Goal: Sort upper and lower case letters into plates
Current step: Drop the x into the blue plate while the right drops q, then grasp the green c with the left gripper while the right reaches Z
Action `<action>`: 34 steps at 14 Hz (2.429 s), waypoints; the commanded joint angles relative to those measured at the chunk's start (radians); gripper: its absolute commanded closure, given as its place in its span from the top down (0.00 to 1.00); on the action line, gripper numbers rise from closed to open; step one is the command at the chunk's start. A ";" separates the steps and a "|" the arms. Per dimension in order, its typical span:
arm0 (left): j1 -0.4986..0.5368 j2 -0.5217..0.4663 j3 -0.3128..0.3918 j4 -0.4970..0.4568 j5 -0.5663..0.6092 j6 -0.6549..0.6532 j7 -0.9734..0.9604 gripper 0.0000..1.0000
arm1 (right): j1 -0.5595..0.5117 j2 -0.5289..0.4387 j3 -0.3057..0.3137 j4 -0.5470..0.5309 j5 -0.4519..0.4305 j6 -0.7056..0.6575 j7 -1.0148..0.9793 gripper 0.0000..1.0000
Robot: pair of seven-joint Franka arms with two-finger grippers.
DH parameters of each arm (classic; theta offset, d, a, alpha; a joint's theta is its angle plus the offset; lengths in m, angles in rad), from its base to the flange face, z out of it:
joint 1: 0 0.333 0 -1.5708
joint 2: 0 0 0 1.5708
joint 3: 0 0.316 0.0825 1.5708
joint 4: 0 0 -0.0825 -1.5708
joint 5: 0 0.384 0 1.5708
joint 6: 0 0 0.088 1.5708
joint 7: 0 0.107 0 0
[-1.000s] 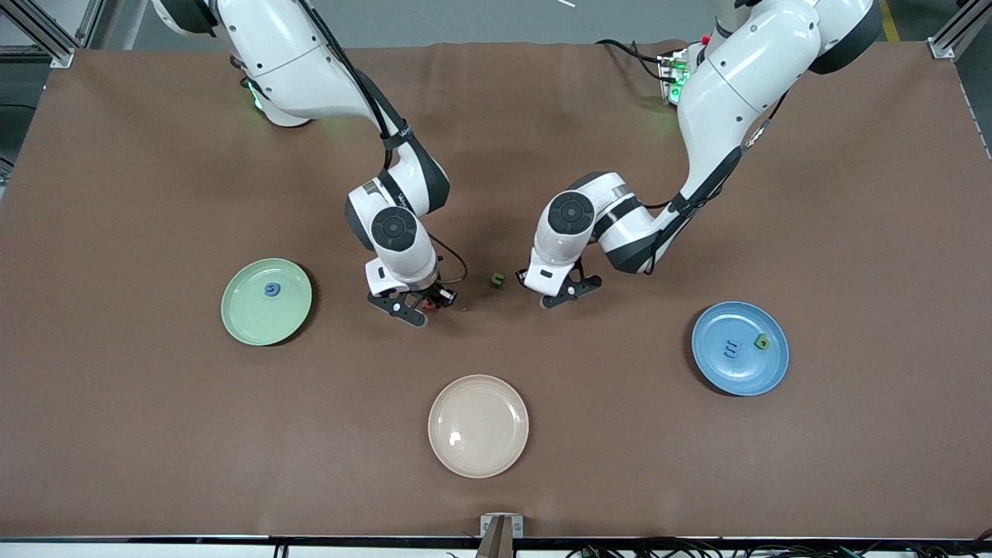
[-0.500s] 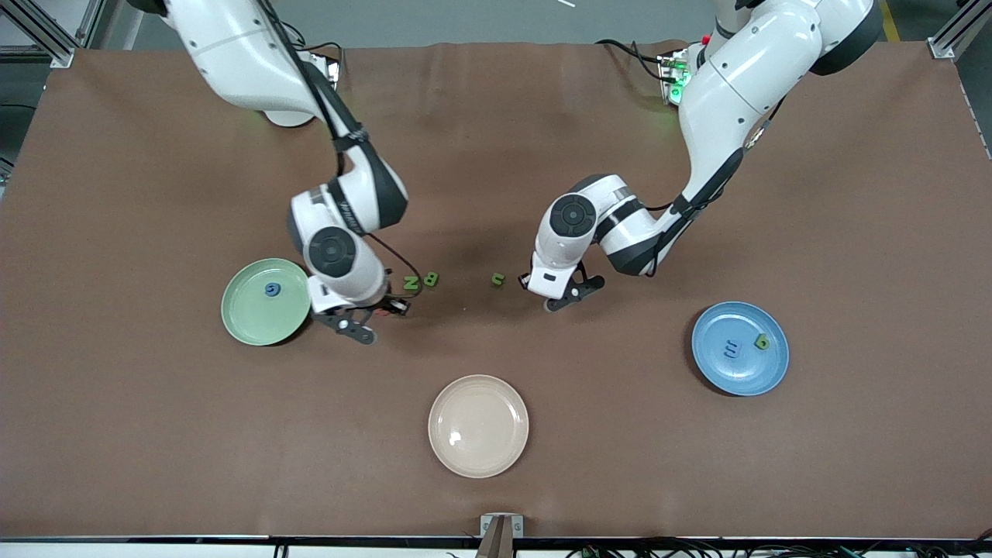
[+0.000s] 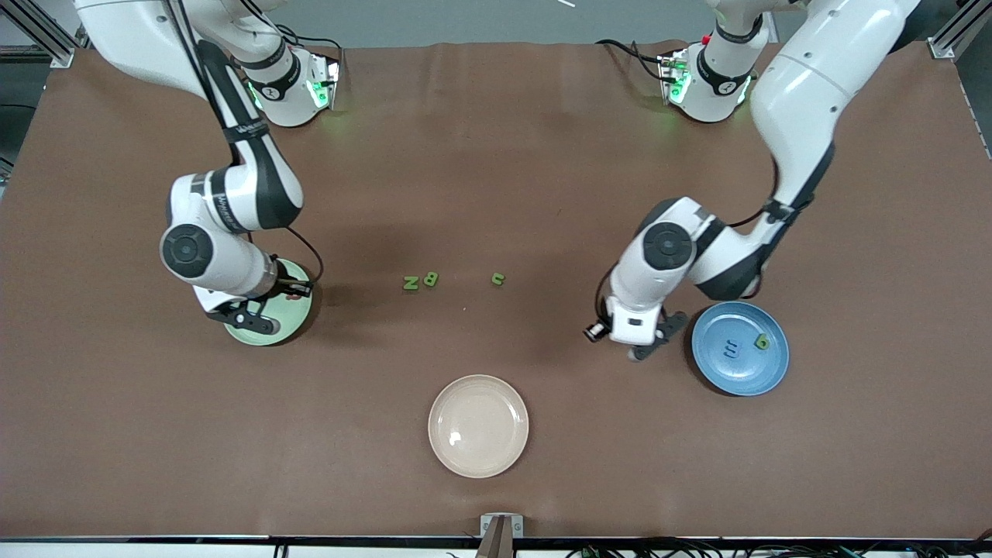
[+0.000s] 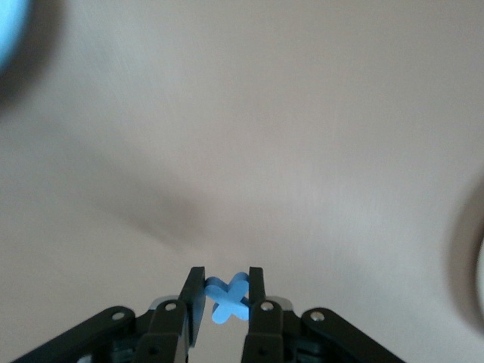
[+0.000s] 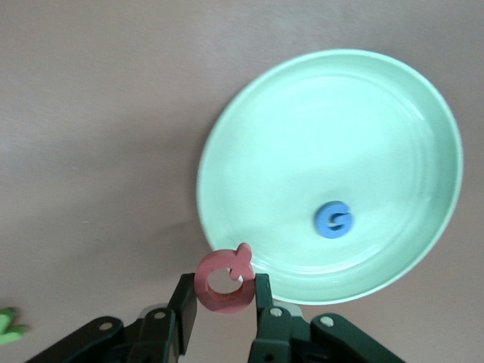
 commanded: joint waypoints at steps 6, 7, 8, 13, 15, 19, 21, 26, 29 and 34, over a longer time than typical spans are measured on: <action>0.267 -0.029 -0.001 -0.044 0.027 -0.010 0.371 0.01 | -0.085 -0.038 0.022 -0.181 -0.003 0.221 -0.096 0.00; 0.292 -0.029 0.000 -0.055 0.028 -0.010 0.408 0.03 | -0.086 -0.036 0.022 -0.184 -0.005 0.230 -0.098 0.00; 0.330 -0.034 -0.001 -0.080 0.039 -0.010 0.442 0.04 | -0.086 -0.029 0.022 -0.187 -0.003 0.248 -0.098 0.00; 0.381 -0.048 -0.003 -0.158 0.065 -0.009 0.462 0.81 | -0.086 0.023 0.023 -0.185 -0.003 0.309 -0.098 0.01; 0.380 -0.075 -0.018 -0.179 0.065 -0.012 0.449 1.00 | -0.085 0.040 0.023 -0.185 -0.002 0.320 -0.098 0.04; 0.355 -0.075 -0.146 -0.178 0.064 -0.074 0.326 1.00 | -0.083 0.043 0.023 -0.182 -0.002 0.314 -0.098 0.64; 0.305 -0.074 -0.180 -0.181 0.062 -0.075 0.231 1.00 | -0.080 0.040 0.023 -0.175 -0.002 0.305 -0.092 1.00; 0.073 -0.034 -0.184 -0.157 0.064 -0.075 -0.090 0.96 | -0.007 0.023 0.031 -0.077 0.007 0.138 0.033 1.00; -0.055 0.019 -0.178 -0.109 0.061 -0.073 -0.240 0.92 | 0.103 0.034 0.031 -0.075 0.014 0.200 0.152 1.00; -0.272 0.130 -0.083 0.044 0.053 -0.064 -0.542 0.86 | 0.242 0.083 0.028 -0.075 0.046 0.314 0.469 1.00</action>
